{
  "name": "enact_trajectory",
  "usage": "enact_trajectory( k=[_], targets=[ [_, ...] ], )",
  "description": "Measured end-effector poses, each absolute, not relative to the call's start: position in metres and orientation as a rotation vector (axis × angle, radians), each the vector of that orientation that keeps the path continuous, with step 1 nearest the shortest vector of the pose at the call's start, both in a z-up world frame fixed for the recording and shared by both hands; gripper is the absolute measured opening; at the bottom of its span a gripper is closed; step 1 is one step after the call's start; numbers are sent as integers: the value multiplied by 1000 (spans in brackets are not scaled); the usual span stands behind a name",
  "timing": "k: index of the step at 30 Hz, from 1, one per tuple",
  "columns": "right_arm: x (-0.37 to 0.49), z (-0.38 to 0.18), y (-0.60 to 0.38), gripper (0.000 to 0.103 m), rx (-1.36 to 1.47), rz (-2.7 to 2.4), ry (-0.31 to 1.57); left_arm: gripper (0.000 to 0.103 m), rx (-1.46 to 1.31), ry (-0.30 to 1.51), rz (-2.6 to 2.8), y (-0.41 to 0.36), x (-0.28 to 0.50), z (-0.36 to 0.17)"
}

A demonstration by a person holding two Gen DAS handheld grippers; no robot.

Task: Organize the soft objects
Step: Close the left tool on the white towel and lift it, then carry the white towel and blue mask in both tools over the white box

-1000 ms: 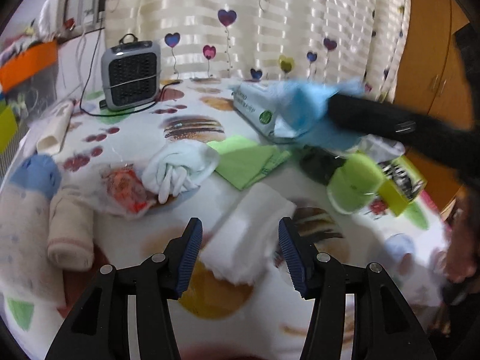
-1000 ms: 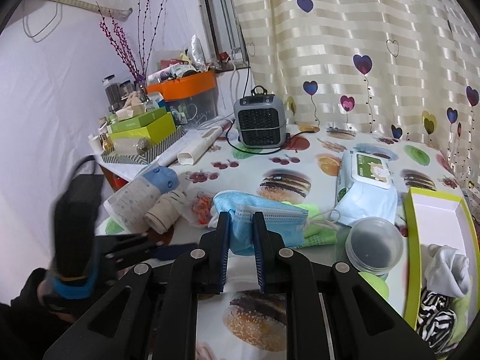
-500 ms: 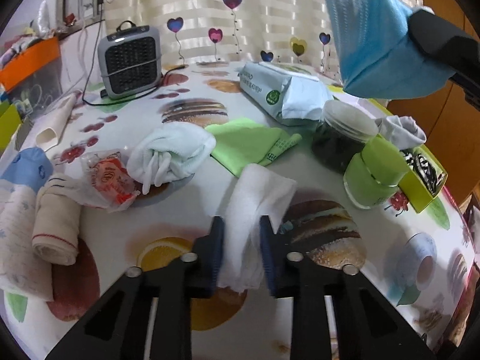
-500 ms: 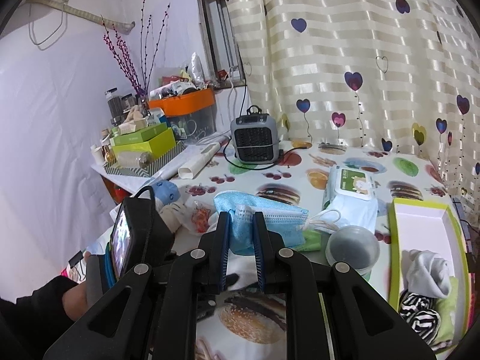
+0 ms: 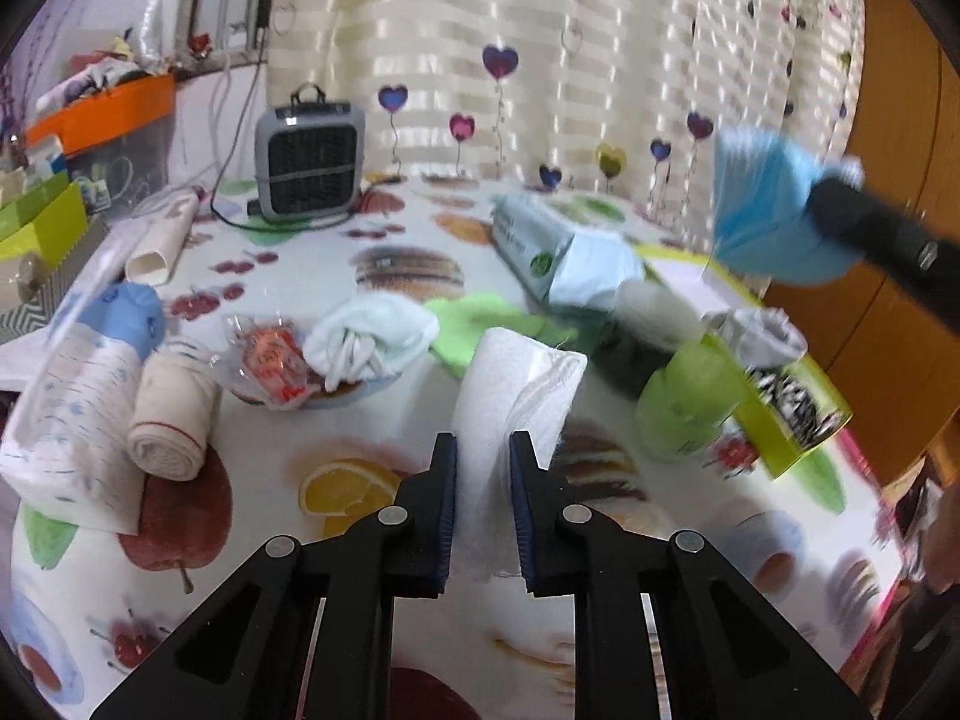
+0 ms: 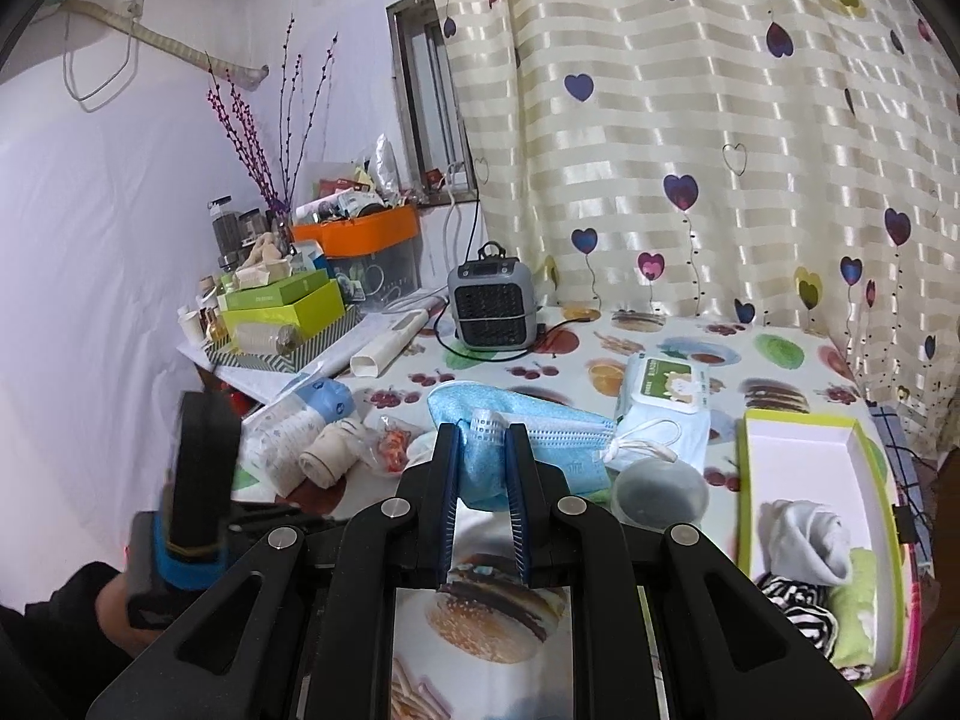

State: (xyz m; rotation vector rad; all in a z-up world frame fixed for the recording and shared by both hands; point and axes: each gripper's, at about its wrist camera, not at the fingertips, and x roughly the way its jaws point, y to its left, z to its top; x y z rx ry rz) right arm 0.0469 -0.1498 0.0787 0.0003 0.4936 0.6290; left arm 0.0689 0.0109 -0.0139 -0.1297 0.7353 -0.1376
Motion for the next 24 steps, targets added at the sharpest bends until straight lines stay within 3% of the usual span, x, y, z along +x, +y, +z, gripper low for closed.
enact_trajectory(
  k=[24],
  targets=[
    [45,80,-188,16,17,555,480,16,-174,667,-237,-27,66,27]
  ],
)
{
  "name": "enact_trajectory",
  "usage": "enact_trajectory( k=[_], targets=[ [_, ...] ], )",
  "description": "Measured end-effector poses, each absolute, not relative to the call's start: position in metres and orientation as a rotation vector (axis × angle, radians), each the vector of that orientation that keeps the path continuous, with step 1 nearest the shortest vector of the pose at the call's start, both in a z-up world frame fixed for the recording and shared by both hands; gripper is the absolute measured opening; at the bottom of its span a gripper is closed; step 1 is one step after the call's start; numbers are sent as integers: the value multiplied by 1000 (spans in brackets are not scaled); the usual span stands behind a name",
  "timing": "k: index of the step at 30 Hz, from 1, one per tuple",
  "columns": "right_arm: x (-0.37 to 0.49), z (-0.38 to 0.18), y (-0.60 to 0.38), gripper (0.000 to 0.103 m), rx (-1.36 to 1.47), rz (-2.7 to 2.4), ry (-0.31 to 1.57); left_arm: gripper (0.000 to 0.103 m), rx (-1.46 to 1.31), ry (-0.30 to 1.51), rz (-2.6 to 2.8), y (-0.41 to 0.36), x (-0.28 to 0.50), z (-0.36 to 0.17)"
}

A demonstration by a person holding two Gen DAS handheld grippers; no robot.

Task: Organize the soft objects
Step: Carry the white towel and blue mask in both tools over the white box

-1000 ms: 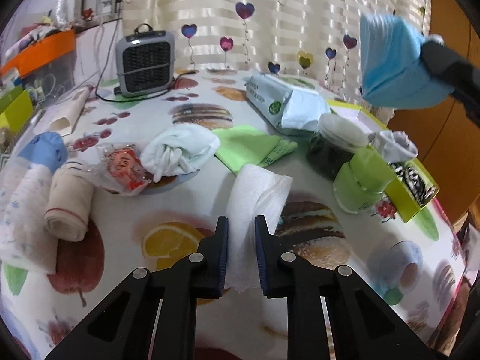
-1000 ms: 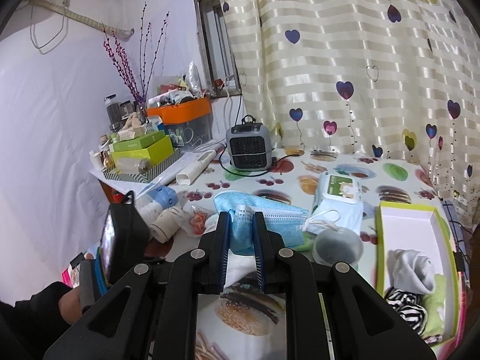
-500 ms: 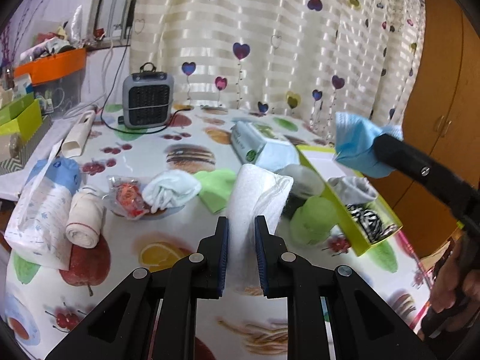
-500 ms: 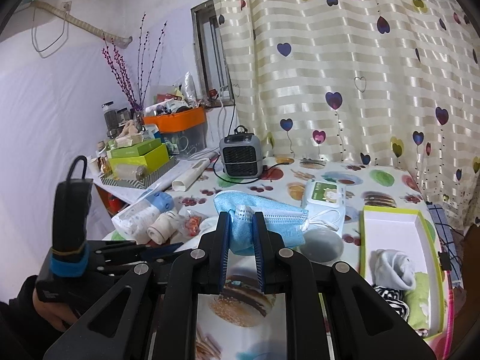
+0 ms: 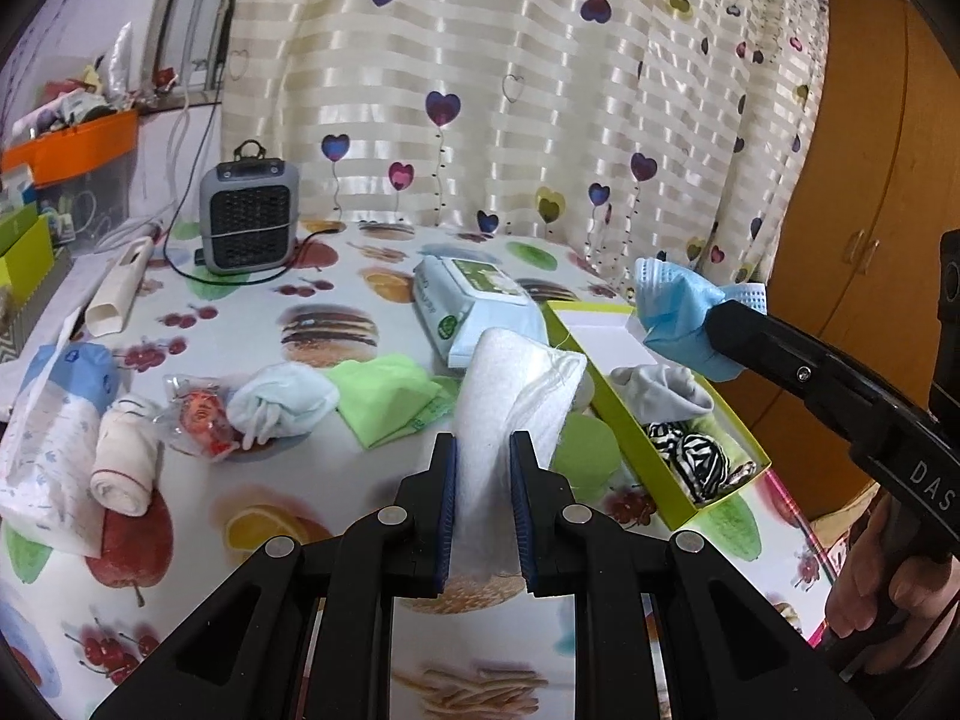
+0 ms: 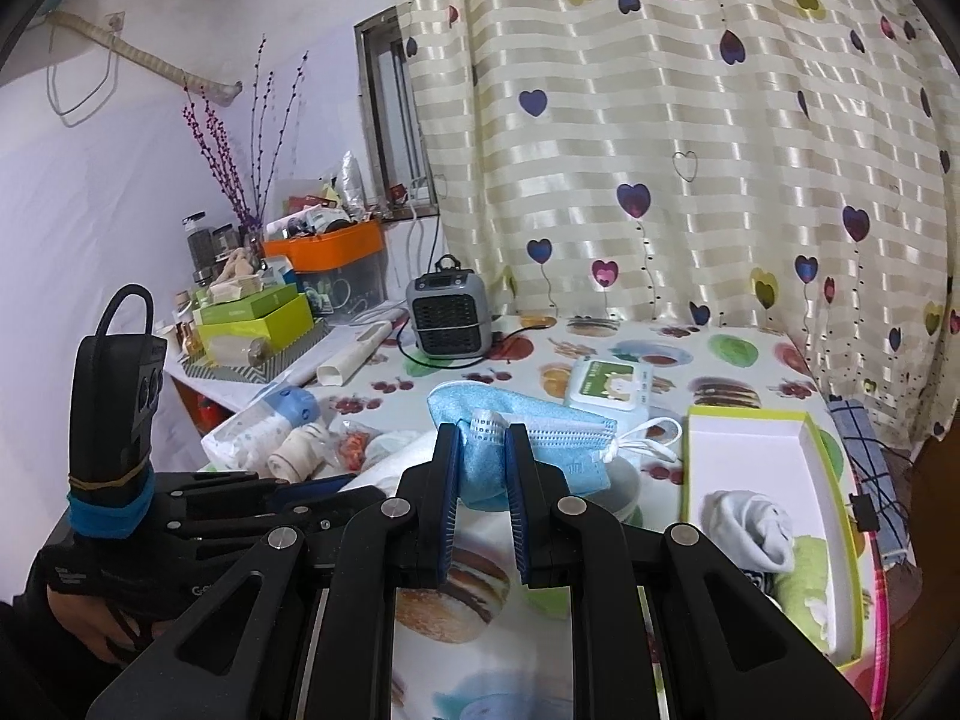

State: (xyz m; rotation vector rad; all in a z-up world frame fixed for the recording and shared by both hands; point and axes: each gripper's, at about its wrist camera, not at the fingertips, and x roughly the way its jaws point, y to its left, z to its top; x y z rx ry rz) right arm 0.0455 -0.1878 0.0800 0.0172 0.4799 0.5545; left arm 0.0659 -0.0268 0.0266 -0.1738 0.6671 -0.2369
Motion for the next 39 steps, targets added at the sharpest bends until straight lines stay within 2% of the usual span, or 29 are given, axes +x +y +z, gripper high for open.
enact_trajectory(
  k=[39],
  targets=[
    [85,60,-304,16,165,345,503,16,-140,690,-366,-109,117,28]
  ],
)
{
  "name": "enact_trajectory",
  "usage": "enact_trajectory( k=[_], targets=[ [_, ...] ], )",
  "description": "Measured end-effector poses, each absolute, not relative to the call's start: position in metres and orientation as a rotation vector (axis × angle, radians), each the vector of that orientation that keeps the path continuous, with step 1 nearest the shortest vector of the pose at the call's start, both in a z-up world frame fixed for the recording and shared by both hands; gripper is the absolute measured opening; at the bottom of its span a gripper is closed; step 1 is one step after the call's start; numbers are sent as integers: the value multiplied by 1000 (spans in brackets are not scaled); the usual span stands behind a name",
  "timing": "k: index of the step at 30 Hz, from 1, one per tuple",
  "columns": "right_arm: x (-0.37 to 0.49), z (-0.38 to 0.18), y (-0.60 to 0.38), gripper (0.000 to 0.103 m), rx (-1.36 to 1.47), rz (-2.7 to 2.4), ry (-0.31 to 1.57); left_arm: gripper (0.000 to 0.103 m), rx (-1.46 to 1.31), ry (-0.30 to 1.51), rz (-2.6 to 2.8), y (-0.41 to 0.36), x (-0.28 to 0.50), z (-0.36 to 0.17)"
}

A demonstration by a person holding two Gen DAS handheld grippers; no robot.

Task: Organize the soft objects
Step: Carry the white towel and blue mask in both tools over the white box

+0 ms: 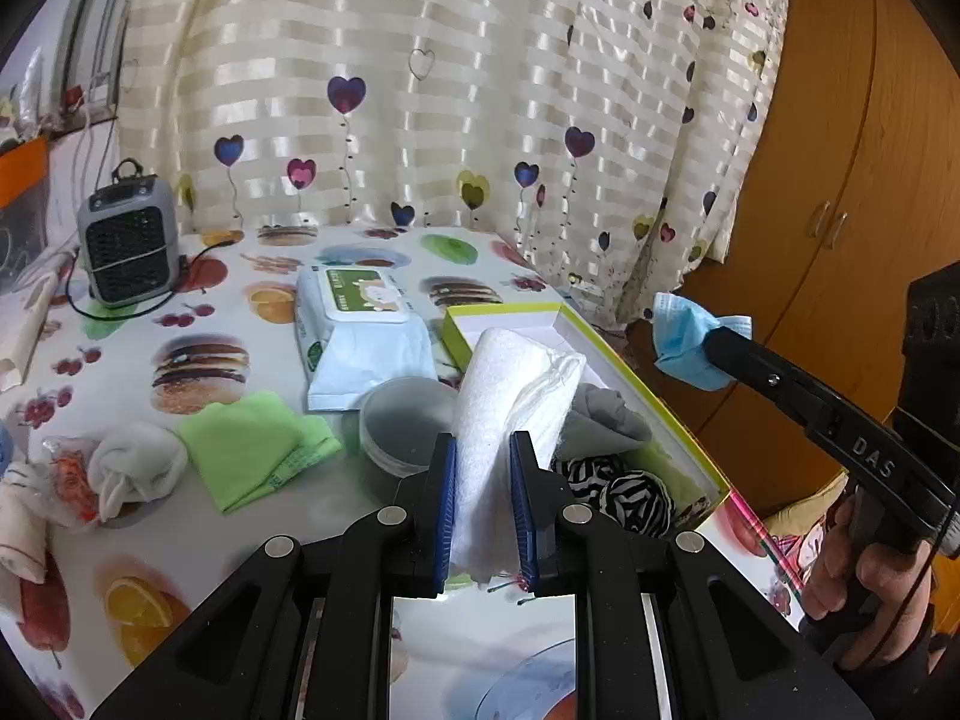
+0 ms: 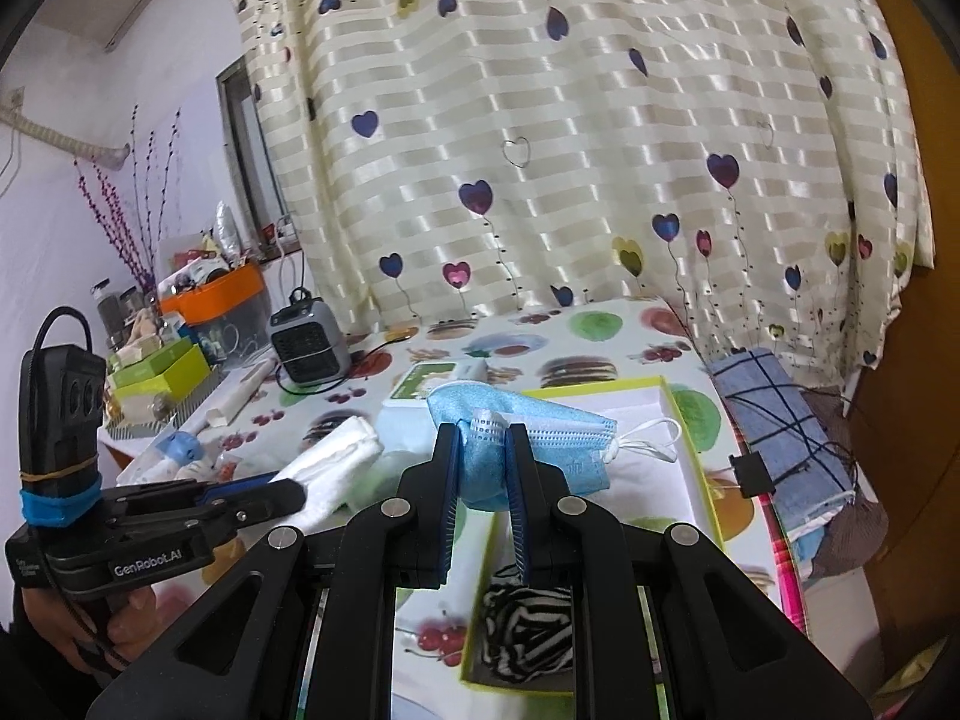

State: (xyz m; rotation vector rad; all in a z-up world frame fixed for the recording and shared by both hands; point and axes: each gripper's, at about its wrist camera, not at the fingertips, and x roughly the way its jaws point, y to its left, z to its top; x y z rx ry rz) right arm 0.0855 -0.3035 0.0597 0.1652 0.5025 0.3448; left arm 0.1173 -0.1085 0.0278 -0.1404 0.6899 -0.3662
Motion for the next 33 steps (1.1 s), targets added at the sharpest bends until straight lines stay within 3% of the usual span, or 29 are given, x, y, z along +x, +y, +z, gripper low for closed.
enact_trajectory(
  k=[21,26,28,33],
  targets=[
    [178,-2,-339,18,328,355,688,16,-109,726,-395,-133,146,18],
    [179,-11,-343,30,345,325,708,16,-100,730,-395,-137,150,17],
    [173,-7,-347,53,361,331,681,16,-97,733,-395,-139,151,17],
    [166,4,-354,55,386,337,640,16,-94,742,-404,-146,152,16]
  ],
)
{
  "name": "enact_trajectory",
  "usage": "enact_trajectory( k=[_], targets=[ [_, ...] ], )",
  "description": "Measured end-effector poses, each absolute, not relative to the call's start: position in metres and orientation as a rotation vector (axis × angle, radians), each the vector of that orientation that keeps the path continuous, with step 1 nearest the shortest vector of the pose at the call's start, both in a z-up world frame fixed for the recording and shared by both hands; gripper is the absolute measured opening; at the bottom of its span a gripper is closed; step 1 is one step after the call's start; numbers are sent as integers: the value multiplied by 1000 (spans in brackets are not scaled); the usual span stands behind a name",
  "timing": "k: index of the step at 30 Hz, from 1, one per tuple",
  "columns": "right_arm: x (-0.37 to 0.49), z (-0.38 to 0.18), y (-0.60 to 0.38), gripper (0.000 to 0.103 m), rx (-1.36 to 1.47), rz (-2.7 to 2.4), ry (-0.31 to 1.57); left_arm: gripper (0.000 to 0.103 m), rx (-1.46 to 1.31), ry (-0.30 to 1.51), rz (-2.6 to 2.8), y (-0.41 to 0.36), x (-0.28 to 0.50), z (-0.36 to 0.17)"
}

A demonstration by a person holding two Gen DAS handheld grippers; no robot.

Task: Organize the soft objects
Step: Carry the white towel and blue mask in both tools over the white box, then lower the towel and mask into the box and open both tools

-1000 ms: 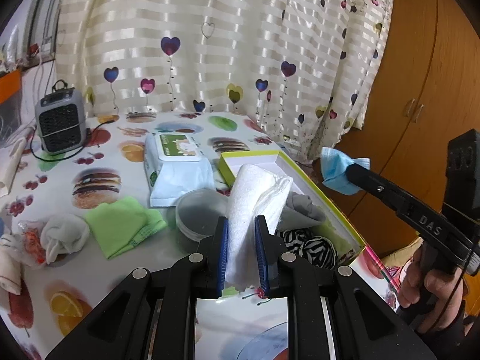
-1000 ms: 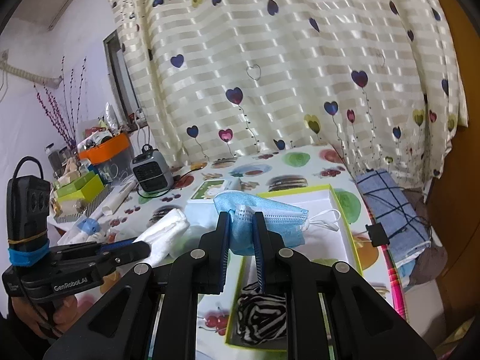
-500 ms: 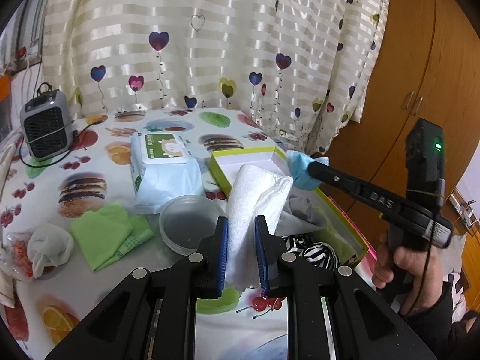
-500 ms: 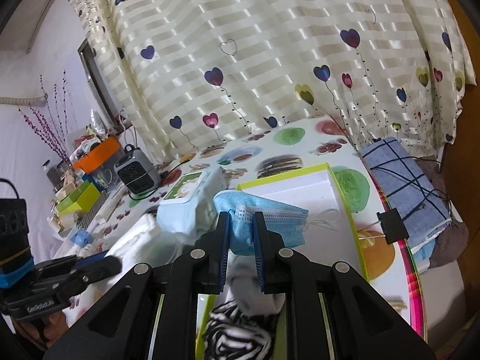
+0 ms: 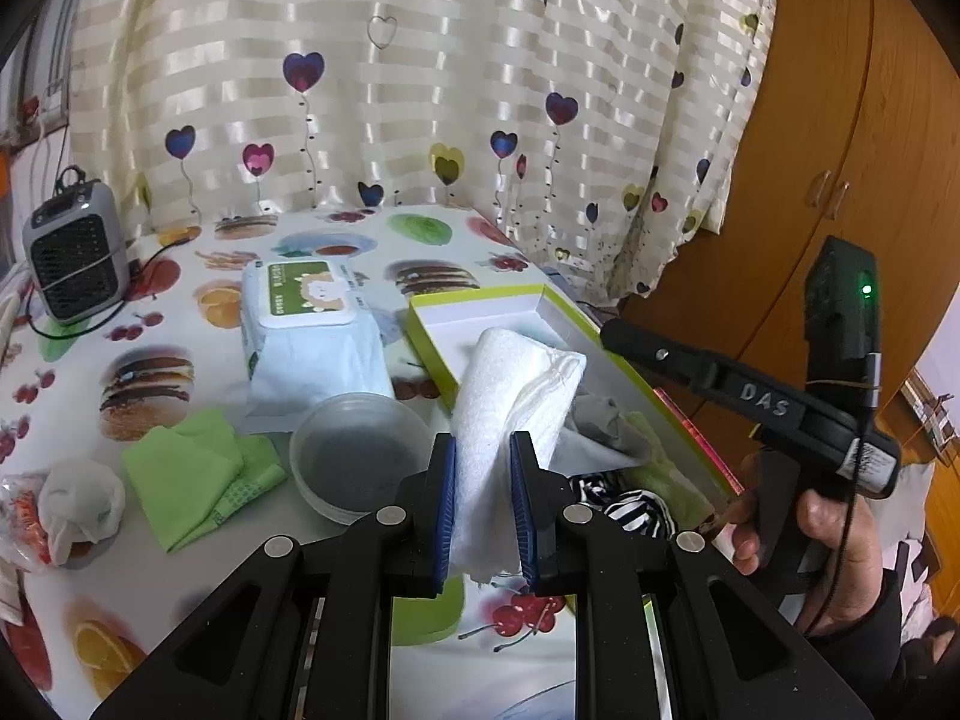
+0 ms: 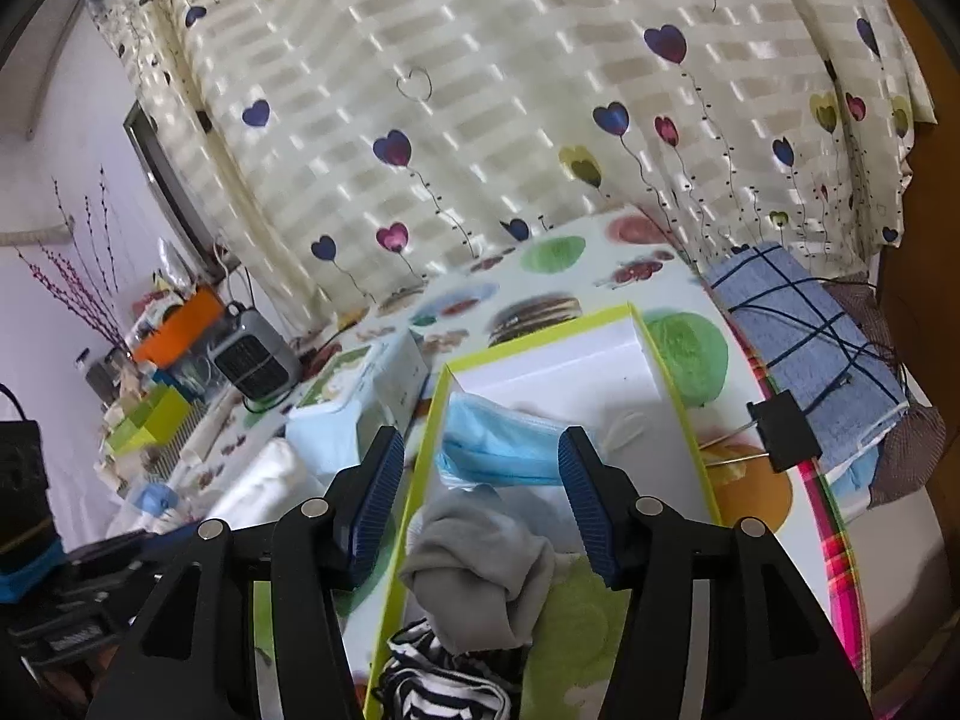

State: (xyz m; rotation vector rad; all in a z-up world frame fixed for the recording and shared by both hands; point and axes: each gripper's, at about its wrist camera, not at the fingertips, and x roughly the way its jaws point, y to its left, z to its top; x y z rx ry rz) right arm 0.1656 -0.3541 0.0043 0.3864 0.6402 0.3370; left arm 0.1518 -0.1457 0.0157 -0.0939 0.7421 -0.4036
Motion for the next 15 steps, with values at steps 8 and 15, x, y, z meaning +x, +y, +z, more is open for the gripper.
enact_trajectory(
  k=[8,15],
  targets=[
    [135,9,-373,55,427,313,602,16,-57,765,-451,-174,148,12],
    [112,8,-400,55,469,264,590,16,-6,789,-541,-209,141,4]
  ],
)
